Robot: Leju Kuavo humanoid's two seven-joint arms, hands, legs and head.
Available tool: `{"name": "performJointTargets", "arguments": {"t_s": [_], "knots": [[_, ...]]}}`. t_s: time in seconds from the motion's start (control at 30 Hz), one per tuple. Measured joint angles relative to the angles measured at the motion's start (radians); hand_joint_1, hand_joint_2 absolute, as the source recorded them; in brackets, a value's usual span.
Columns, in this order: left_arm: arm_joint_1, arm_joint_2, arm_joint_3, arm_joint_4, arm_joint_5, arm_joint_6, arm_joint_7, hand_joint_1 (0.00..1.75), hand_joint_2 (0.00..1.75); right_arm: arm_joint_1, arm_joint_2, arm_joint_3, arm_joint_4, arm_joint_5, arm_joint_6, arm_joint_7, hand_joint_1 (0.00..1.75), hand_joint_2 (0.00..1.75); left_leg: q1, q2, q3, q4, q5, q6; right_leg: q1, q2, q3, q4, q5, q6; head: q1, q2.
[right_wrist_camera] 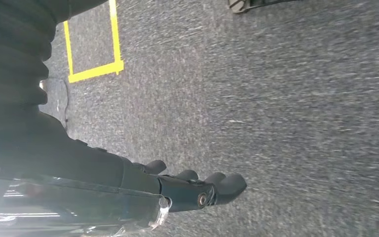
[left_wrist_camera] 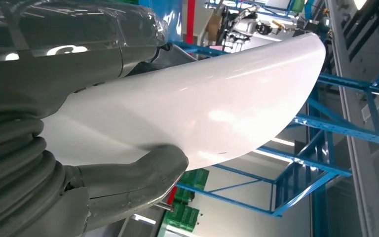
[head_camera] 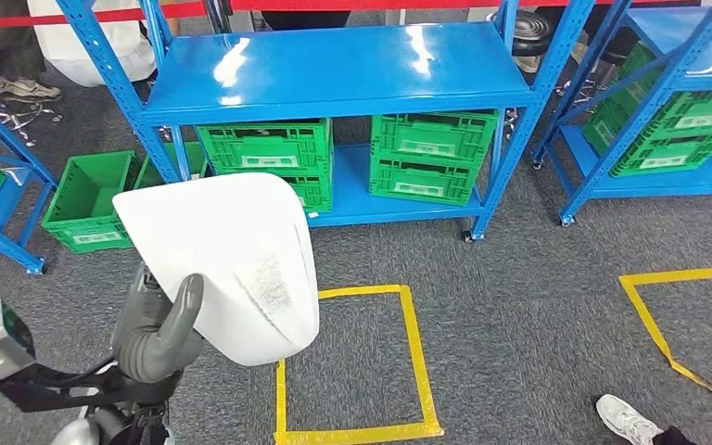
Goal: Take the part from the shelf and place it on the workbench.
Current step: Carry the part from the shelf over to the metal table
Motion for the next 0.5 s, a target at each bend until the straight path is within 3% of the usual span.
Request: {"name": "performJointTargets", "arguments": {"t_s": [0.03,0.07,0.1,0.13,0.2,0.23,0.3,0.33,0.4,0.43,0.5], "knots": [[0.0,0.0,0.0,0.0,0.0,0.0,0.0,1.75,1.75,0.0,0.0,0.0,0.0,0.0,0.0,0.0,0.0,1.75,0.0,0.0,-0.016,0.064,-0.045,-0.003,0.001,0.0,-0.017,0.003,0.011,-0.003,-0.002,0.0],[0.0,0.0,-0.001,0.001,0.0,0.0,0.0,1.75,1.75,0.0,0.0,0.0,0.0,0.0,0.0,0.0,0.0,1.75,0.0,0.001,-0.027,0.122,-0.072,-0.005,0.002,-0.001,-0.034,0.007,0.021,-0.003,-0.003,0.0],[0.0,0.0,-0.001,0.002,0.0,0.0,0.0,1.75,1.75,0.001,0.0,-0.001,0.0,0.001,0.0,0.0,0.0,1.75,0.0,0.001,-0.028,0.162,-0.074,-0.007,0.003,-0.001,-0.052,0.013,0.03,-0.003,-0.004,0.0],[0.0,0.0,-0.001,0.003,0.0,0.0,0.0,1.75,1.75,0.001,0.0,-0.001,0.0,0.001,0.0,0.0,0.0,1.75,0.0,0.001,-0.014,0.172,-0.055,-0.007,0.003,-0.001,-0.07,0.02,0.038,-0.002,-0.005,0.0],[0.0,0.0,-0.001,0.004,0.0,0.0,-0.001,1.75,1.75,0.001,0.0,-0.001,0.0,0.004,-0.001,0.0,0.0,1.75,0.0,0.002,0.062,0.098,0.0,-0.003,0.003,0.0,-0.104,0.038,0.051,0.003,-0.007,0.0],[0.0,-0.001,-0.001,0.004,0.0,0.0,-0.002,1.75,1.75,0.001,0.0,-0.001,0.0,0.005,-0.001,0.0,0.0,1.75,-0.001,0.002,0.116,0.027,0.008,0.001,0.005,0.001,-0.12,0.049,0.055,0.006,-0.008,0.0],[-0.001,-0.001,-0.001,0.004,0.0,0.001,-0.005,1.75,1.75,0.001,0.0,-0.002,0.001,0.007,-0.002,0.0,0.0,1.75,-0.003,0.001,0.19,-0.087,-0.013,0.011,0.007,0.002,-0.139,0.063,0.063,0.015,-0.009,0.0],[-0.001,-0.002,-0.001,0.003,0.0,0.002,-0.007,1.75,1.75,0.001,0.0,-0.003,0.001,0.007,-0.002,0.0,0.0,1.75,-0.005,0.0,0.202,-0.114,-0.025,0.017,0.008,0.003,-0.144,0.066,0.069,0.021,-0.008,0.0],[0.0,-0.002,-0.001,0.003,0.0,0.004,-0.008,1.75,1.75,0.002,-0.001,-0.006,0.001,0.008,-0.003,0.0,0.0,1.75,-0.003,-0.001,0.195,-0.125,-0.019,0.031,0.007,0.004,-0.152,0.068,0.077,0.032,-0.008,0.0],[0.001,-0.002,-0.002,0.003,0.0,0.006,-0.006,1.75,1.75,0.004,-0.001,-0.007,0.001,0.008,-0.004,0.0,0.0,1.75,-0.001,0.0,0.19,-0.128,-0.011,0.039,0.005,0.005,-0.159,0.081,0.064,0.038,-0.005,0.0],[0.003,-0.002,-0.002,0.003,0.0,0.011,0.0,1.75,1.75,0.006,-0.004,-0.008,0.002,0.01,-0.004,0.006,0.0,1.75,0.002,0.0,0.177,-0.13,0.005,0.049,0.0,0.005,-0.19,0.166,-0.002,0.053,0.0,0.0]]}}
